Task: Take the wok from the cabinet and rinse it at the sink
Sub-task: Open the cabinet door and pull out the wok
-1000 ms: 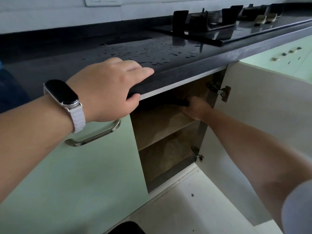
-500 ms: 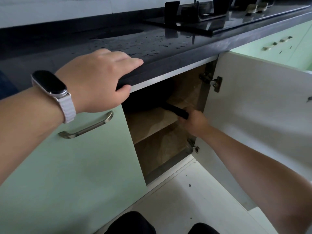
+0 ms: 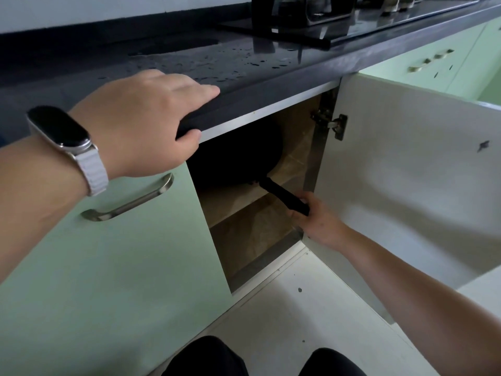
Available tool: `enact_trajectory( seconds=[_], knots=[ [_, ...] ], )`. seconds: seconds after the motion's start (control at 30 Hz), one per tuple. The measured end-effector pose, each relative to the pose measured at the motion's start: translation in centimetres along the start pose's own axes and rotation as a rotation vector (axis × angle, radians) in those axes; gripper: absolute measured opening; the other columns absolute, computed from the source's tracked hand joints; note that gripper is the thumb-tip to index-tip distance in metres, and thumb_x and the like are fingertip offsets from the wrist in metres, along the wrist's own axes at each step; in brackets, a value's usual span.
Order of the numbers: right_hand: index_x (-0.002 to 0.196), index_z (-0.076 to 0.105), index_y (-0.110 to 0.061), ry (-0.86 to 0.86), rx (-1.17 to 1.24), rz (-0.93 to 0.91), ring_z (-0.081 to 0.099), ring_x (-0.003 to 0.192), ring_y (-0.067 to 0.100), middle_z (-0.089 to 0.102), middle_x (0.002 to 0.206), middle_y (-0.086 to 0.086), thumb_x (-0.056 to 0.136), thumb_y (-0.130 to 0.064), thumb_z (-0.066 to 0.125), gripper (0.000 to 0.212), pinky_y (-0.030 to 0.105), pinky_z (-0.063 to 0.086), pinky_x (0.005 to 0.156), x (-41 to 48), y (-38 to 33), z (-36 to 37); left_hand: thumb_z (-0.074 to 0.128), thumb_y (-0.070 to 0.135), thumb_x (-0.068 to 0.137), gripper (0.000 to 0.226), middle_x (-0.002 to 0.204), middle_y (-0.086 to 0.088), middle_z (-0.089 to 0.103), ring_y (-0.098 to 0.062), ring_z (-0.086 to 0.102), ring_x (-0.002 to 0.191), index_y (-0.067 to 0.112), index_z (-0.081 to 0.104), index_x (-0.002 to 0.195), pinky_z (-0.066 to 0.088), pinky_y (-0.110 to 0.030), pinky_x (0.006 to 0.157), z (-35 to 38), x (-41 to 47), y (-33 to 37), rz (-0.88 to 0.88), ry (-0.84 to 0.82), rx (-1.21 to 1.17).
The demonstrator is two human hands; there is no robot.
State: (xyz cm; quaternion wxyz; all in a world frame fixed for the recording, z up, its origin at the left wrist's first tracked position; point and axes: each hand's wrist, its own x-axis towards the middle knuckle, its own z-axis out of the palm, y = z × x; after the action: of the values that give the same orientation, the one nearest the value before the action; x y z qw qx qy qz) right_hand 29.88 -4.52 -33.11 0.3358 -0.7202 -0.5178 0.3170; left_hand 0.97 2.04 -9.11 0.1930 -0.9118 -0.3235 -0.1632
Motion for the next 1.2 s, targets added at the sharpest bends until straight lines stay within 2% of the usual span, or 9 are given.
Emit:
enact_trajectory(
  seconds=[0.07, 0.17, 0.3, 0.43, 0.57, 0.73, 0.87, 1.07, 1.2],
  knots=[
    [0.130, 0.046, -0.029, -0.081, 0.016, 0.042, 0.060, 0.064, 0.018, 0.064, 0.088, 0.005, 0.099, -0.043, 0.059, 0.036, 0.032, 0.054, 0.059, 0.4, 0.1, -0.5, 0.051, 0.034, 0.092, 0.056, 0.138, -0.002, 0.058, -0.036, 0.052, 0.119, 0.028, 0.042, 0.147, 0.049, -0.053, 0.089, 0.1, 0.0, -0.1, 0.002, 0.004, -0.008],
    [0.131, 0.046, -0.031, -0.203, 0.051, 0.107, 0.059, 0.063, 0.020, 0.059, 0.076, 0.007, 0.101, -0.050, 0.051, 0.036, 0.037, 0.058, 0.063, 1.4, -0.4, -1.3, 0.044, 0.039, 0.088, 0.060, 0.137, -0.001, 0.059, -0.035, 0.053, 0.118, 0.028, 0.043, 0.146, 0.050, -0.053, 0.086, 0.0, 0.0, 0.0, 0.009, 0.009, 0.006],
    [0.139, 0.044, -0.034, -0.306, 0.200, 0.187, 0.055, 0.055, 0.019, 0.057, 0.074, 0.008, 0.103, -0.024, 0.052, 0.038, 0.033, 0.049, 0.053, 3.2, -2.7, -2.3, 0.042, 0.041, 0.085, 0.062, 0.136, -0.001, 0.059, -0.035, 0.054, 0.118, 0.028, 0.042, 0.146, 0.052, -0.054, 0.085, -0.1, 0.0, 0.1, 0.019, 0.003, 0.008],
    [0.143, 0.043, -0.030, -0.365, 0.252, 0.203, 0.063, 0.063, 0.020, 0.064, 0.089, 0.013, 0.094, -0.005, 0.059, 0.058, 0.032, 0.056, 0.059, 5.0, -4.1, -2.3, 0.043, 0.040, 0.085, 0.062, 0.135, -0.001, 0.060, -0.035, 0.055, 0.117, 0.027, 0.043, 0.146, 0.053, -0.054, 0.085, 0.1, 0.0, 0.0, 0.028, 0.006, 0.009],
    [0.137, 0.045, -0.017, -0.352, 0.233, 0.167, 0.066, 0.066, 0.018, 0.065, 0.095, 0.013, 0.094, -0.004, 0.065, 0.049, 0.029, 0.059, 0.062, 6.1, -5.4, -2.2, 0.042, 0.041, 0.086, 0.062, 0.135, 0.000, 0.059, -0.033, 0.054, 0.117, 0.027, 0.042, 0.146, 0.053, -0.053, 0.084, 0.0, 0.0, -0.1, 0.030, 0.013, 0.002],
    [0.118, 0.054, -0.015, -0.278, 0.055, 0.113, 0.066, 0.064, 0.016, 0.065, 0.090, 0.006, 0.096, -0.029, 0.069, 0.030, 0.026, 0.054, 0.057, 7.0, -5.6, -1.7, 0.041, 0.040, 0.086, 0.062, 0.135, 0.001, 0.059, -0.033, 0.054, 0.117, 0.027, 0.042, 0.146, 0.053, -0.053, 0.083, 0.1, 0.0, -0.1, 0.036, 0.020, 0.002],
    [0.114, 0.047, -0.007, -0.242, 0.031, 0.110, 0.060, 0.052, 0.015, 0.063, 0.077, 0.012, 0.098, -0.013, 0.061, 0.022, 0.025, 0.052, 0.048, 7.1, -4.8, -0.3, 0.042, 0.041, 0.086, 0.062, 0.135, 0.002, 0.059, -0.032, 0.053, 0.118, 0.028, 0.042, 0.146, 0.053, -0.052, 0.084, 0.1, 0.0, -0.1, 0.031, 0.030, 0.004],
    [0.137, 0.044, -0.015, -0.368, 0.357, 0.286, 0.071, 0.065, 0.023, 0.073, 0.100, 0.016, 0.097, -0.007, 0.063, 0.044, 0.029, 0.061, 0.058, 7.9, -3.4, 0.6, 0.042, 0.040, 0.086, 0.060, 0.134, 0.001, 0.059, -0.033, 0.055, 0.115, 0.027, 0.041, 0.146, 0.054, -0.053, 0.081, 0.1, 0.0, -0.1, 0.051, 0.035, 0.028],
    [0.139, 0.046, -0.019, -0.429, 0.483, 0.303, 0.066, 0.060, 0.018, 0.069, 0.106, 0.017, 0.091, 0.001, 0.068, 0.056, 0.027, 0.057, 0.055, 7.7, -2.6, 1.3, 0.043, 0.039, 0.087, 0.060, 0.132, 0.000, 0.061, -0.034, 0.056, 0.113, 0.026, 0.043, 0.145, 0.055, -0.052, 0.077, 0.3, -0.1, -0.1, 0.060, 0.052, 0.058]
  ],
)
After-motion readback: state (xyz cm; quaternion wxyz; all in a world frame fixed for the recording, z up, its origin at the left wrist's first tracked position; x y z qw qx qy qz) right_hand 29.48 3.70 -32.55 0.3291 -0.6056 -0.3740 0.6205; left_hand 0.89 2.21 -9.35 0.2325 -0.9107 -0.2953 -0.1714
